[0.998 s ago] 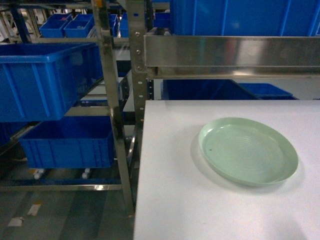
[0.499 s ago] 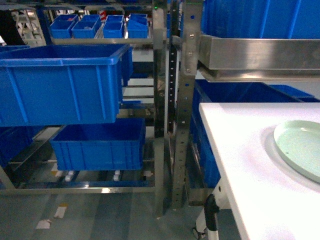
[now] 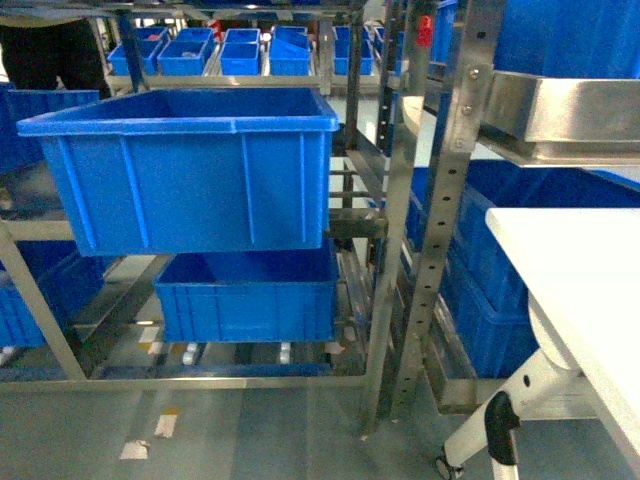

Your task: Sort and place red and yellow blocks in left bins

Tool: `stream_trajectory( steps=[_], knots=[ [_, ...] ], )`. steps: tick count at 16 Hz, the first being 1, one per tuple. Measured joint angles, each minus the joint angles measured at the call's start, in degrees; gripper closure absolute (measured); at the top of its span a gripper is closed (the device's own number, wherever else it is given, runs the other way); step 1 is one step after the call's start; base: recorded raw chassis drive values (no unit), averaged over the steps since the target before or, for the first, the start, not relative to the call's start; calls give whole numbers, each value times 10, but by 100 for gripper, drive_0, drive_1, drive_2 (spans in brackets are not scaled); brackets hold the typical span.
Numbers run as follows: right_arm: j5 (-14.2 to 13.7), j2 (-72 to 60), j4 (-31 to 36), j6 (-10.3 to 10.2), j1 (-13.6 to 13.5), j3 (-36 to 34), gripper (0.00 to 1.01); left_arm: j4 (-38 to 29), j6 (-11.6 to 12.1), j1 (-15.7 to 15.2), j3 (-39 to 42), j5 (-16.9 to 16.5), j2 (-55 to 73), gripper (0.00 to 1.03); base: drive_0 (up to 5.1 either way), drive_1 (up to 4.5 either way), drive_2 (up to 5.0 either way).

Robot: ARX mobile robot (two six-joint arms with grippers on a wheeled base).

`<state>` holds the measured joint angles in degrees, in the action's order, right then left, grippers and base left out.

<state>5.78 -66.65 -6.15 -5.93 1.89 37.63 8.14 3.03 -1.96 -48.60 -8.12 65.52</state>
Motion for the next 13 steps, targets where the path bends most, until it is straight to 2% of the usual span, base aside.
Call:
stream_trajectory(
  steps=[13],
  knots=[
    [0,-1,-1,0,0,0,73,0,0,-1,0,1,0,76,-502,243,243]
  ],
)
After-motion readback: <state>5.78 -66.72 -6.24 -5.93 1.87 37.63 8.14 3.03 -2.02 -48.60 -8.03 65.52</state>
